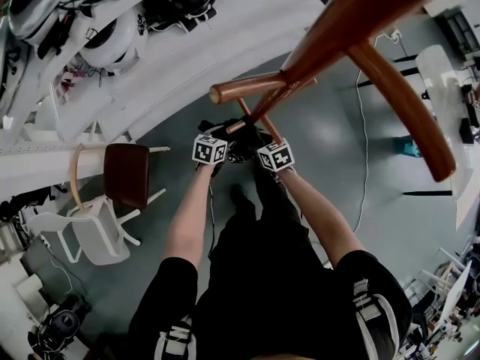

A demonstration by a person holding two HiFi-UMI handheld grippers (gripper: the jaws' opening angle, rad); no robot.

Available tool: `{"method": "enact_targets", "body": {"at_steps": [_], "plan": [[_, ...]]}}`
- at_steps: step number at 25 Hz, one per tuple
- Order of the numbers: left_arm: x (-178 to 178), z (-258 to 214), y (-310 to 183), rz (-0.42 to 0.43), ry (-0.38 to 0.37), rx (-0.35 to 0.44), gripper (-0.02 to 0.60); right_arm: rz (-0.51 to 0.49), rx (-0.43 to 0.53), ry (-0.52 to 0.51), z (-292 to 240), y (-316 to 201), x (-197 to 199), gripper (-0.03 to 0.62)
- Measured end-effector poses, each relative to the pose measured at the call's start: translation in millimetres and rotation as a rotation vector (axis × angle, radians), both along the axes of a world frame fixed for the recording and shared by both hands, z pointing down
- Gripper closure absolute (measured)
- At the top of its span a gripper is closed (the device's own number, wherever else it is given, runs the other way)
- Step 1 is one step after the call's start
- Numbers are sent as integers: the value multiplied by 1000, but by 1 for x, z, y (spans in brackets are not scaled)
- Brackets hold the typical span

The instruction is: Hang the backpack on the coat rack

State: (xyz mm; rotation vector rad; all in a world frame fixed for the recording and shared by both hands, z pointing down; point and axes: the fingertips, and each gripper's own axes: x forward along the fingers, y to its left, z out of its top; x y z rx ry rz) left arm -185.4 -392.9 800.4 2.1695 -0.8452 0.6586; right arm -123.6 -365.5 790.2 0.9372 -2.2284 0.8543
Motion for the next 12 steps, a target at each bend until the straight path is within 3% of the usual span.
{"method": "enact_targets", "body": {"at_steps": [12], "plan": [[-41,-29,7,-198,48,94,310,-19,106,51,-21,10,6,303]]}}
